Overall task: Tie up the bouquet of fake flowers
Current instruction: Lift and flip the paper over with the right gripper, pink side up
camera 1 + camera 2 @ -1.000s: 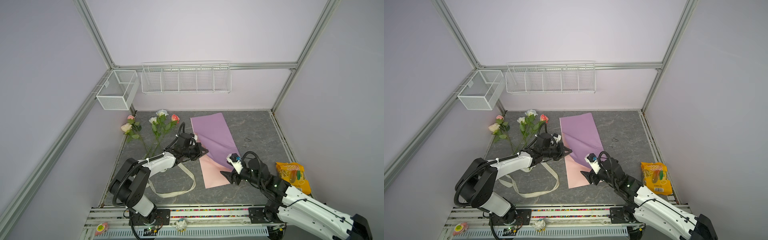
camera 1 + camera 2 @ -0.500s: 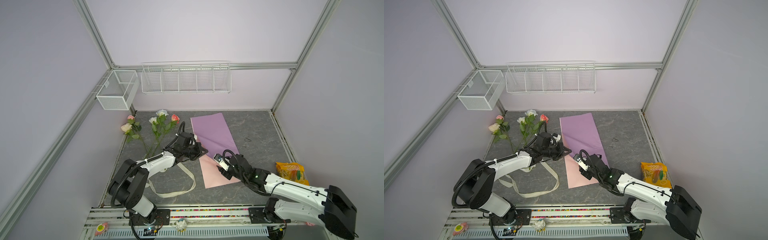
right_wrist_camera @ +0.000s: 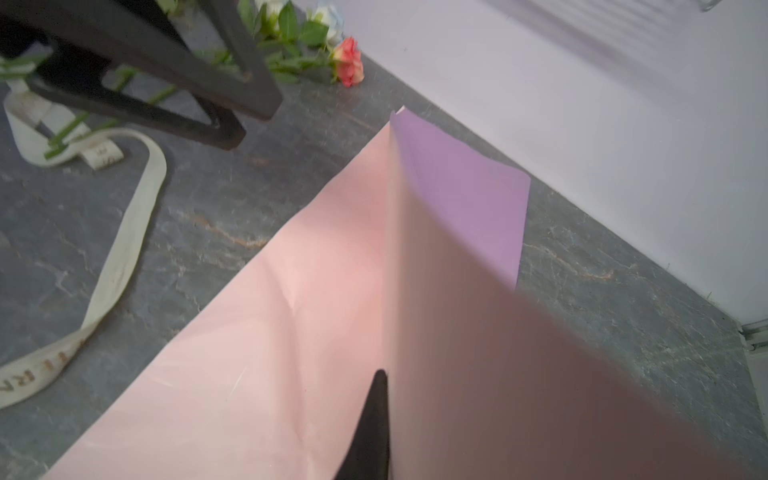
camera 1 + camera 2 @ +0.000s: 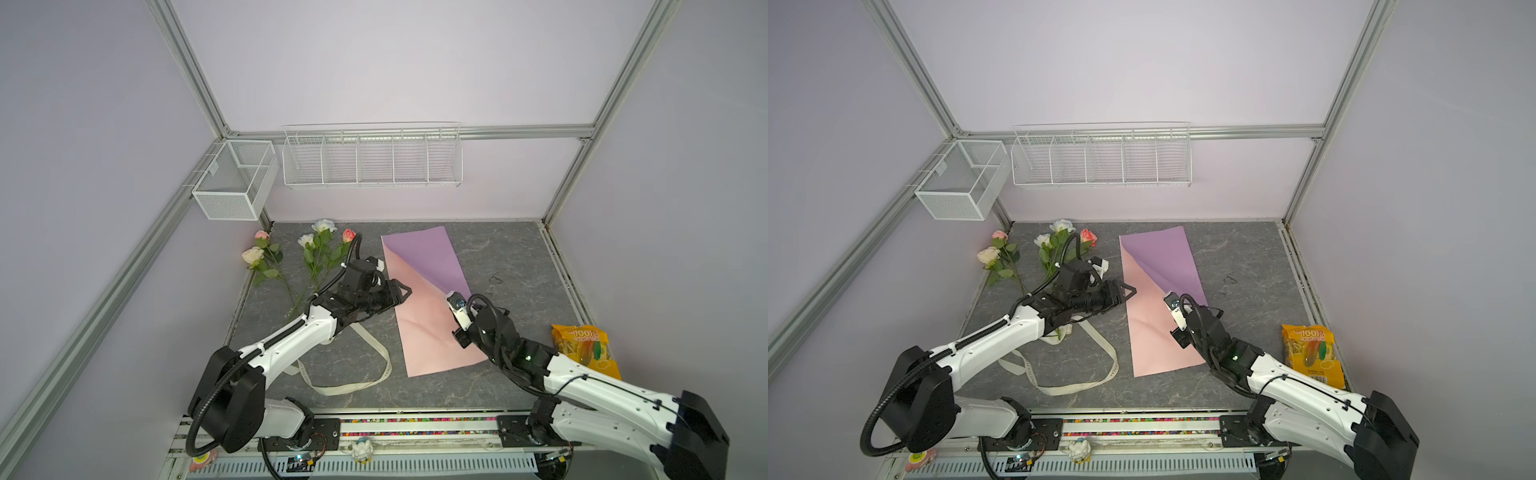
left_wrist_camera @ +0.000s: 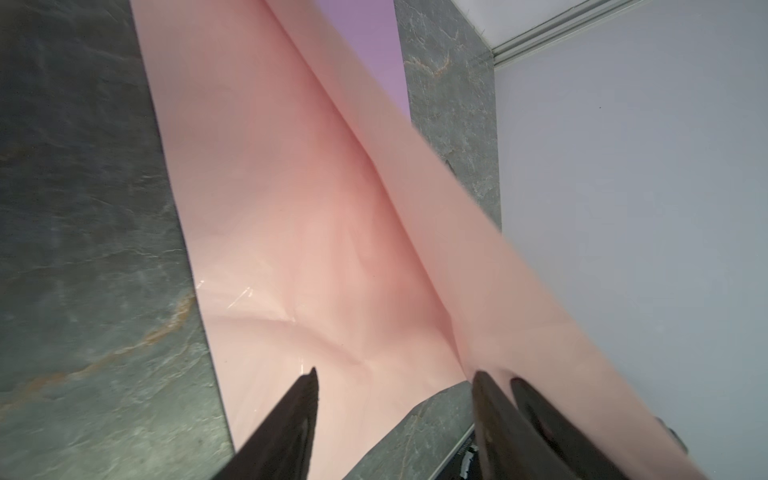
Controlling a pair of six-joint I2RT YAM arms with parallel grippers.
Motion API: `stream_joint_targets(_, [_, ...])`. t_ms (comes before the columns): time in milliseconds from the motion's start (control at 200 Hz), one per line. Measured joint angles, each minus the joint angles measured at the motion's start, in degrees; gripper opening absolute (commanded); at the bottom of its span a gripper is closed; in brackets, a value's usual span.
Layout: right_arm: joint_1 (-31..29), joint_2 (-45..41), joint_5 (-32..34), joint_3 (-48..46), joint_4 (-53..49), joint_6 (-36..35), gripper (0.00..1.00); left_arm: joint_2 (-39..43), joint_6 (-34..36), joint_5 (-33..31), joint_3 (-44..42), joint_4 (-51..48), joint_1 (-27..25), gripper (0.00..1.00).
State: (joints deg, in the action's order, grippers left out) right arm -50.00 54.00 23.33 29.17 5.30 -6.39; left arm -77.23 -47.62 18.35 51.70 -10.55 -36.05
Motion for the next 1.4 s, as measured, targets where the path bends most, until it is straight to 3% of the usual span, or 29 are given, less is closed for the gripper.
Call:
stream_joint_targets(240, [3.74,-5.4,0.15,-4.15,3.8,4.5,0.07,0.83,2.84,-3.93,-3.02,-3.54,0.11,0.44])
stream_joint_targets(500, [5.7,-9.64,-0.59,-6.91,6.25,9.53,0.07,-9.81,2.29,-2.01,-4.39,-4.9,-1.29,0.42])
stream_joint_targets(655, [8.87,-12.87,0.87,-7.54,5.68,16.59,0.06,-13.84,2.29,-1.88,-4.42,-5.11,-2.93,0.4])
stream_joint_targets(870, [19.78,-19.06,0.33,-8.44,0.94,28.76,0.06,-14.86,2.49,-1.57,-6.8,-4.22,-3.19,0.33])
stream_joint_targets(1060, [32.22,-22.03,-4.39,-8.79,-4.94,36.74,0.06,-12.87,2.99,-2.56,-9.22,-3.74,-3.19,0.3])
stream_joint_targets(1210, [42.77,-20.65,-9.14,-8.94,-8.0,41.38,0.06,-9.22,3.32,-5.4,-11.67,-6.69,-2.99,0.28])
stream_joint_targets(1400, [56.02,-12.9,-16.81,-9.03,-10.03,44.81,0.06,-3.37,3.13,-9.66,-14.91,-12.72,0.04,0.26])
